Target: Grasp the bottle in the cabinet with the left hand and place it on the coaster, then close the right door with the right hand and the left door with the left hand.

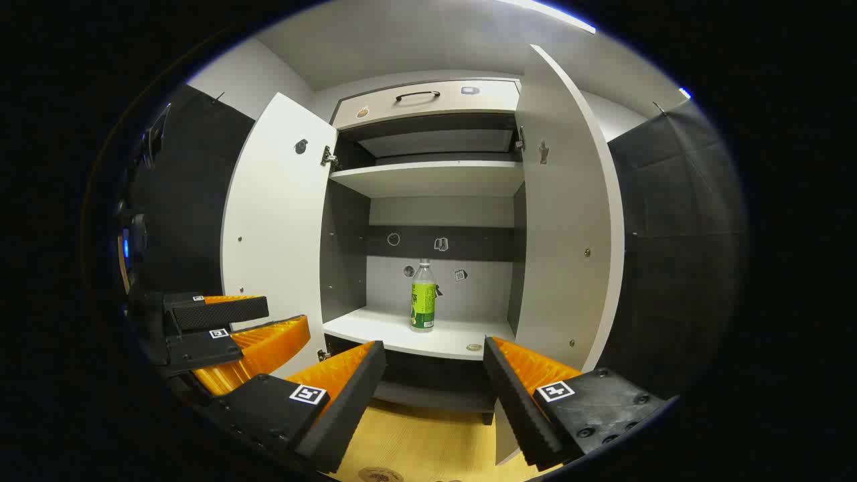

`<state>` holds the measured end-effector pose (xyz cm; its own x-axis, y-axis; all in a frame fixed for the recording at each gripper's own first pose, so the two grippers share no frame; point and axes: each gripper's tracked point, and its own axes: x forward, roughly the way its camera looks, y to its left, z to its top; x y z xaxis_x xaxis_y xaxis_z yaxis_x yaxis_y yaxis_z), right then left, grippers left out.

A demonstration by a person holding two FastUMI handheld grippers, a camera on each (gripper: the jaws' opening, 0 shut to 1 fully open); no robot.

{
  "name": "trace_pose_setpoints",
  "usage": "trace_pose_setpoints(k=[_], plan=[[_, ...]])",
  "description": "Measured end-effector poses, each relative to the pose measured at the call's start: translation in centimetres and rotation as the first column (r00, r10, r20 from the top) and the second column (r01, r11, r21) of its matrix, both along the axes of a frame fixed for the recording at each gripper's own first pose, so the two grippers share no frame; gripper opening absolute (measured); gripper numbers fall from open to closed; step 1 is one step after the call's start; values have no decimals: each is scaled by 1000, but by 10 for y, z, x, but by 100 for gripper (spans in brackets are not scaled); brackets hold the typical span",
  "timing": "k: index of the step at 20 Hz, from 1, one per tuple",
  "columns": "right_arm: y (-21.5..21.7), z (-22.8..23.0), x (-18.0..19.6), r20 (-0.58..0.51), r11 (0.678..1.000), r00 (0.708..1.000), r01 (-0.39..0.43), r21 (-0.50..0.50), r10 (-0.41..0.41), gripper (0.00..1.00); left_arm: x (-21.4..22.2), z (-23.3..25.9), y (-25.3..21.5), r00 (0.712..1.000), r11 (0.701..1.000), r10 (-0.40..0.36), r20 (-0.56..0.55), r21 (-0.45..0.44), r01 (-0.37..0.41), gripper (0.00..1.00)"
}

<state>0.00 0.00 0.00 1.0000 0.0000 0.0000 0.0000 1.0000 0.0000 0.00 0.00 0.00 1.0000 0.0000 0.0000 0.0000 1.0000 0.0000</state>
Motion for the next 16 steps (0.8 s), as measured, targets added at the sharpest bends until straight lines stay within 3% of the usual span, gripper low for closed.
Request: trace_pose_setpoints(k=[16], plan=[[-7, 0, -20, 4, 996, 996, 85, -22, -85, 98, -8, 0, 8, 999, 999, -28, 27, 29, 27, 97]])
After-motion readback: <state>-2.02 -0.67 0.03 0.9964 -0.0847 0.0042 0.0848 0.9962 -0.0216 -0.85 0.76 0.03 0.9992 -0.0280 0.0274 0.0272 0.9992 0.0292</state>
